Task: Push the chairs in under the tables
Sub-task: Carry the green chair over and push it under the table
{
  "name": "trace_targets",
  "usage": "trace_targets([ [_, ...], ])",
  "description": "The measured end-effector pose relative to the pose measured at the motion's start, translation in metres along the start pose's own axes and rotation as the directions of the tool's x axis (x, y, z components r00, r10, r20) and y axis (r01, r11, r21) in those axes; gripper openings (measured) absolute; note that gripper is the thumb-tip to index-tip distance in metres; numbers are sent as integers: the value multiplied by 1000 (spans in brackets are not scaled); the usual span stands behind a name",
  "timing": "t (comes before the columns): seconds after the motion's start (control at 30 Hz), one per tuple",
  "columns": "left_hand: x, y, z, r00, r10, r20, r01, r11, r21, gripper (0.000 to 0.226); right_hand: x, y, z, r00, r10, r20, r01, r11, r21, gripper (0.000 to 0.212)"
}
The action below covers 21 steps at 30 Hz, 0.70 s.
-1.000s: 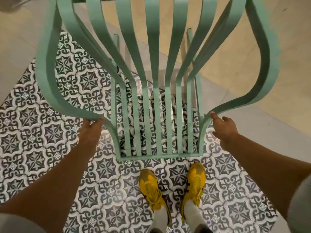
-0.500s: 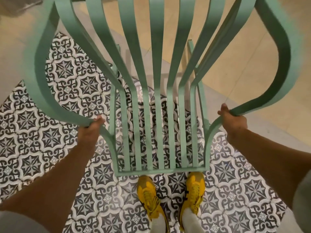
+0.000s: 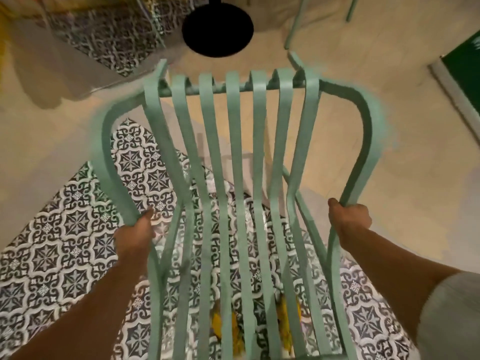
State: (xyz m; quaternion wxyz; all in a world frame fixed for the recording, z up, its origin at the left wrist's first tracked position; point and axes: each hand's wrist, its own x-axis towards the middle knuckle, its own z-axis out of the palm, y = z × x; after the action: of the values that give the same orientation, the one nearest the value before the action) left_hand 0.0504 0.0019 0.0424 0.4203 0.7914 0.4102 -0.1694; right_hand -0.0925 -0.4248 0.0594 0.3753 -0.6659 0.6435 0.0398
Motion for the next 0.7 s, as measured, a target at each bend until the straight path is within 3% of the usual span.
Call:
trace_targets([
  [0.13, -32, 27, -22, 997, 80, -9, -80, 997, -21, 46, -19, -35, -27, 998, -54, -33, 52, 996, -73, 49],
  [0.3, -50, 51, -43, 994, 109, -3, -108, 993, 55, 64, -34, -60, -49, 991, -131, -29, 124, 980, -155, 51],
  [0.43, -48, 66, -47, 983, 160, -92, -148, 980, 131, 63, -37, -69, -57, 978, -209, 1, 205, 957, -204, 54],
  [0.53, -38, 77, -41, 982, 168, -85, -151, 973, 175, 60, -40, -56, -63, 943, -333, 22, 331, 922, -203, 54],
  [0.7, -27, 102, -34, 979, 204, 0, -202, 970, 134, 60, -51, 7, -72, 936, -336, 103, 351, 883, -312, 71],
])
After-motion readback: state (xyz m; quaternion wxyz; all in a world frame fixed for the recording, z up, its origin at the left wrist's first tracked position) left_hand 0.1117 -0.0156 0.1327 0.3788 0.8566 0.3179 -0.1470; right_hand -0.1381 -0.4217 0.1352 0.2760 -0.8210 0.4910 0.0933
